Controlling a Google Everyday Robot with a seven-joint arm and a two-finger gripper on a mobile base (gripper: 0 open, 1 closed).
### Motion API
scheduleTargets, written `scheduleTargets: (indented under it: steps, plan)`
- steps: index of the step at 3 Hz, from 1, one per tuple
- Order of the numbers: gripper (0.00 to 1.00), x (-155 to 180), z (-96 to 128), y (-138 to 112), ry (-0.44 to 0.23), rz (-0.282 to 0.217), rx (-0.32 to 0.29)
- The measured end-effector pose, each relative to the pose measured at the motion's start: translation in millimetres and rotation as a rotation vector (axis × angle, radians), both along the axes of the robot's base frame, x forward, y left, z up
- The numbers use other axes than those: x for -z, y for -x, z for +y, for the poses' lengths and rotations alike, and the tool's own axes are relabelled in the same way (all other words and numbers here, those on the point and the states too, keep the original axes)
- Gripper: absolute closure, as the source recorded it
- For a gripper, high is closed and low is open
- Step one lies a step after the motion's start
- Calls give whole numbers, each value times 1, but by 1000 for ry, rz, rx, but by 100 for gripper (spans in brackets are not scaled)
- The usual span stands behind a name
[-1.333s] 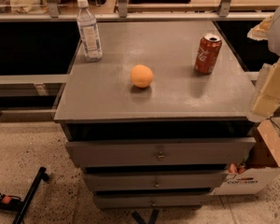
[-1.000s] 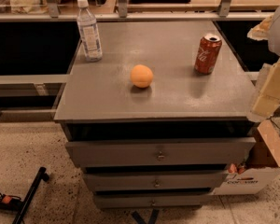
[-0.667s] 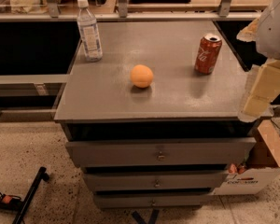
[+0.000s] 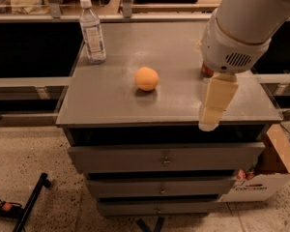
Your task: Move orange near blue plastic bottle
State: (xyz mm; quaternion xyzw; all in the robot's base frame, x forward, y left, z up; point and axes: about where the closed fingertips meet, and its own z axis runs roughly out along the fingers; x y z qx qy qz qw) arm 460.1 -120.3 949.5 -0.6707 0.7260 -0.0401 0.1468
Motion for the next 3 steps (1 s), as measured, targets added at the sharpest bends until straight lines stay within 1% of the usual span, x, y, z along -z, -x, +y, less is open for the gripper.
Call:
scheduleTargets:
  steps: [1,2,3]
  plan:
    - [0,0,0,0,0,0,0]
    - [0,3,6,-5,-2,14,-2]
    - [0,15,21,-31,-37,38,-12]
